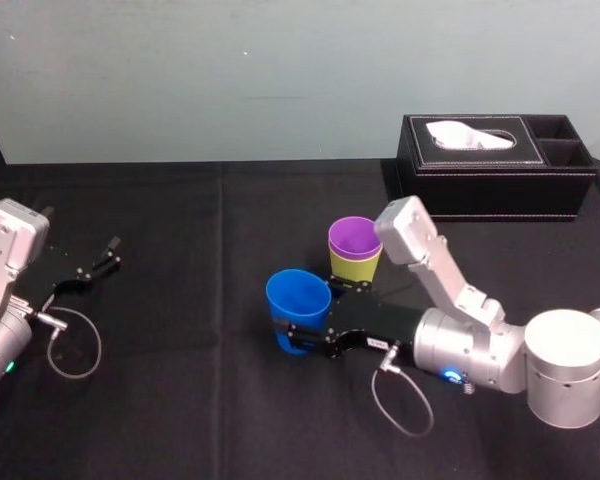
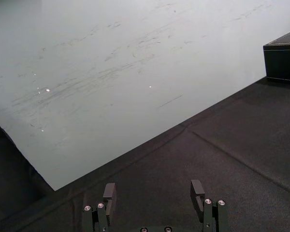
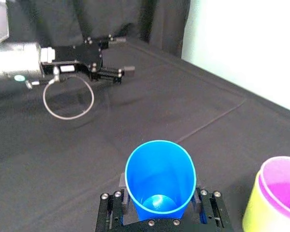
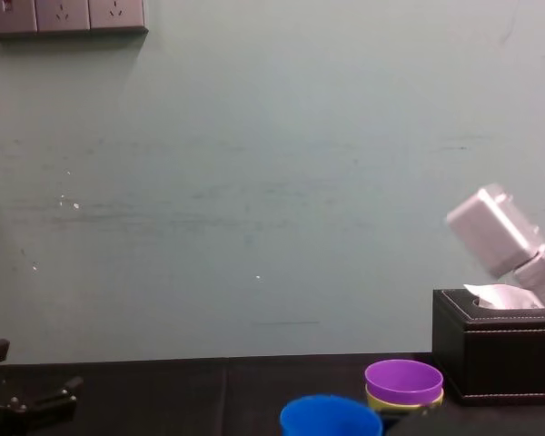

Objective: Stack the three plastic cups sequentially using one hand.

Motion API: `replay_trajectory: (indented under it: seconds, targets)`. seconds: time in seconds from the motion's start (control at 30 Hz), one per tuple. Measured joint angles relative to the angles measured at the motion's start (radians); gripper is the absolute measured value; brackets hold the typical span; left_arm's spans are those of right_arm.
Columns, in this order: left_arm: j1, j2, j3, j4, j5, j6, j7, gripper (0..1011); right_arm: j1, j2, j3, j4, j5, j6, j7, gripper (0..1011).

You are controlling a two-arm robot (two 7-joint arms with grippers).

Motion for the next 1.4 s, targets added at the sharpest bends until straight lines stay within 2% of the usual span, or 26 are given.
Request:
replay_trajectory:
  seconds: [0.33,0.6,0.93,1.4]
  targets:
    - [0.0,0.0,0.0,0.0,0.0,0.0,0.0,1010,-0.027,0.049,0.062,-0.126,0.04,0.039,-0.03,722]
    - [0.0,0.0,0.0,0.0,0.0,0.0,0.0,1010,-0.009,0.07,0.089,-0.17,0.052,0.065,-0.049,722]
    - [0.0,0.0,0.0,0.0,0.0,0.0,0.0,1010,0.028,0.073,0.106,-0.154,0.059,0.083,-0.063,722]
    - [0.0,0.0,0.0,0.0,0.0,0.0,0.0,1010,0.085,0.049,0.116,-0.066,0.058,0.095,-0.083,722]
